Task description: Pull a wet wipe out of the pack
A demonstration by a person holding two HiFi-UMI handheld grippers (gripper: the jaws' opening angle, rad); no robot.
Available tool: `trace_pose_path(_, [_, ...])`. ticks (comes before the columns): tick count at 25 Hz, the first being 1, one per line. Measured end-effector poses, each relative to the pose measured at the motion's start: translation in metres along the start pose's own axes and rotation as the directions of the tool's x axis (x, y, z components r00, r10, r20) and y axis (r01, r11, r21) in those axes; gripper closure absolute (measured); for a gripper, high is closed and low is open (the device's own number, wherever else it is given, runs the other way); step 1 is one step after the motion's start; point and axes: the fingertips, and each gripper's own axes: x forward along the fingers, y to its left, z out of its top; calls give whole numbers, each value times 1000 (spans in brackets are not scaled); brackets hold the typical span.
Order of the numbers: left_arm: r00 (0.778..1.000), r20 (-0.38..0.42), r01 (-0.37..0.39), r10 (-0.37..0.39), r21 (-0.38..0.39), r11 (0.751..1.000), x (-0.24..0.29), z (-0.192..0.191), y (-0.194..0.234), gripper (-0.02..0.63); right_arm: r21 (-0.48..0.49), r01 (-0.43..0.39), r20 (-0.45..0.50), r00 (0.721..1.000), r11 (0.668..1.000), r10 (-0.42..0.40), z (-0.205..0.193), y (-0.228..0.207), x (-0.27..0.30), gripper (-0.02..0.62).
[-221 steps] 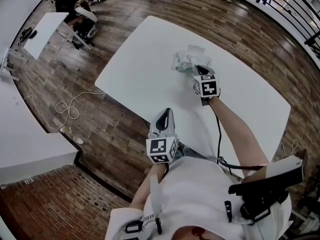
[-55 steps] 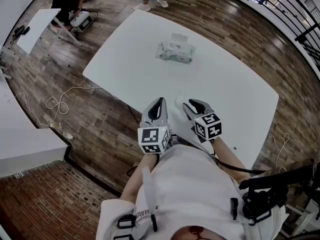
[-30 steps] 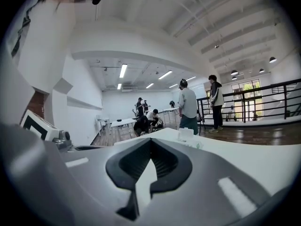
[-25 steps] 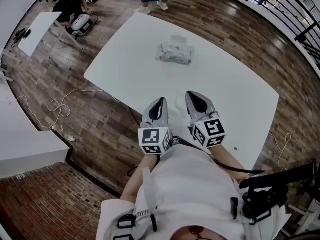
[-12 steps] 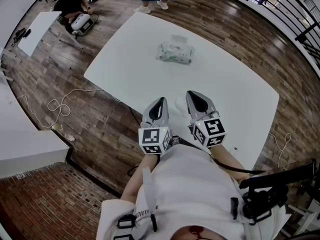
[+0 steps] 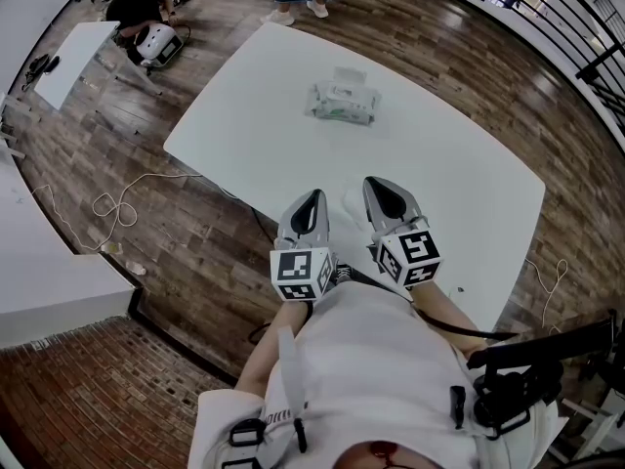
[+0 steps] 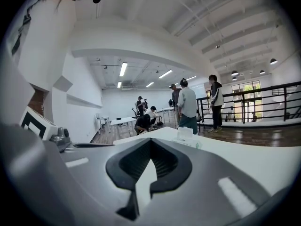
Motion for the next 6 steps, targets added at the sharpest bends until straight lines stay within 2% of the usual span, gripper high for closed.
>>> trace_pose_path(6, [1000,3,2,-2,4,1000,1,2,0,604,-4,2,-1,1000,1000,-2,0,0,1,591])
